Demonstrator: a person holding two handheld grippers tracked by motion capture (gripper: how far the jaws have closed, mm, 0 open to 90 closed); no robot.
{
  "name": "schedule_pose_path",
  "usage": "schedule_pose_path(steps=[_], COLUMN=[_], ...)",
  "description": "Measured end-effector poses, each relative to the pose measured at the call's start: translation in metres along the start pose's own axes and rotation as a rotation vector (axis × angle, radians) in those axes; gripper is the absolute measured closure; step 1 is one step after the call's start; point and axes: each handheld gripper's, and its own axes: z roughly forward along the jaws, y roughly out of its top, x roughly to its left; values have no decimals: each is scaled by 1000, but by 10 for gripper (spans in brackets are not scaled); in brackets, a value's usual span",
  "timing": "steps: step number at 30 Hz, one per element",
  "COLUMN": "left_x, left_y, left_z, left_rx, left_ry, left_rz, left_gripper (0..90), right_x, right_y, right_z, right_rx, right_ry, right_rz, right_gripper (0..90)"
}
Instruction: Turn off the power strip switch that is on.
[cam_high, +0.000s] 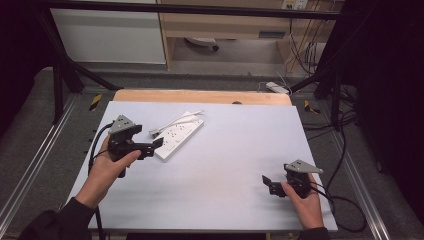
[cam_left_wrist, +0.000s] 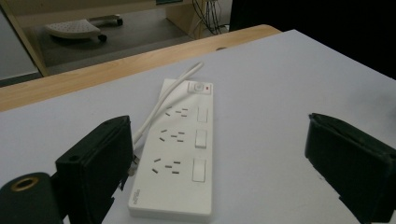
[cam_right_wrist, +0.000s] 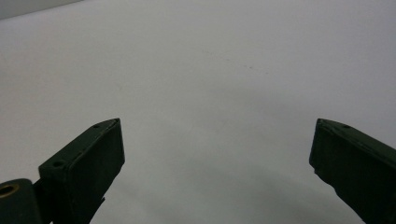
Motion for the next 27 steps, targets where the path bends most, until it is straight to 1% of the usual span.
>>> schedule_pose_path(steps=[18, 27], left_x=[5, 6], left_y=[5, 6], left_z=[25, 37], left_rx=[-2, 16], left_ry=[0, 0], left_rz=[3, 12], left_gripper=[78, 63], right_x=[0, 0], right_y=[0, 0], right_z=[0, -1], right_rx=[-2, -3], right_ry=[-4, -4], right_rz=[-9, -11], right_gripper=[36, 35])
